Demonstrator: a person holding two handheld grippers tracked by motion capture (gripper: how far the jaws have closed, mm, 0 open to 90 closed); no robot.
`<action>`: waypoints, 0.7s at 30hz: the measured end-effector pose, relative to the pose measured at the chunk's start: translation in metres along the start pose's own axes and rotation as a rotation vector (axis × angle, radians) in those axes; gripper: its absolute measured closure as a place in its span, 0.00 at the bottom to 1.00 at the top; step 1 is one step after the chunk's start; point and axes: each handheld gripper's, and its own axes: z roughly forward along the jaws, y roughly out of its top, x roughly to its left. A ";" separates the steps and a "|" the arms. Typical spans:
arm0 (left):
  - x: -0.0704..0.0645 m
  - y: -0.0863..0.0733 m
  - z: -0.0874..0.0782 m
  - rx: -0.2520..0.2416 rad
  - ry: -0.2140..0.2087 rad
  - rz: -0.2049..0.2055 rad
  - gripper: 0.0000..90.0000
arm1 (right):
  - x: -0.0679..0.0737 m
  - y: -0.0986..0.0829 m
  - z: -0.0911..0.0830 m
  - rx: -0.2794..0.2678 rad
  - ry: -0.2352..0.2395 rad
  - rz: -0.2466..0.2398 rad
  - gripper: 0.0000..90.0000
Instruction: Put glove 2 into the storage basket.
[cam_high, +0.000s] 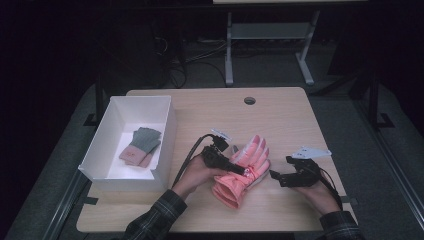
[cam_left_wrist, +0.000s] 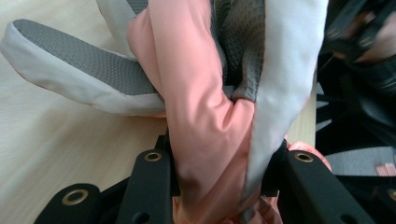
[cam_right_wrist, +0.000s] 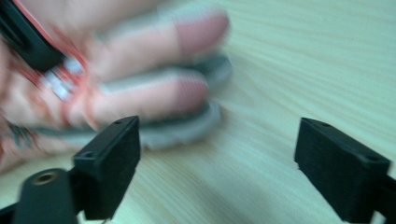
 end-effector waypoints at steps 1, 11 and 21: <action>0.000 0.000 -0.004 -0.005 0.010 0.000 0.72 | 0.000 -0.001 0.002 0.013 -0.003 0.007 0.15; -0.006 0.006 -0.046 -0.098 0.071 -0.013 0.72 | 0.002 -0.011 0.025 0.132 -0.019 -0.010 0.07; -0.020 0.019 -0.092 -0.141 0.157 -0.017 0.72 | 0.003 -0.014 0.030 0.132 -0.055 -0.010 0.05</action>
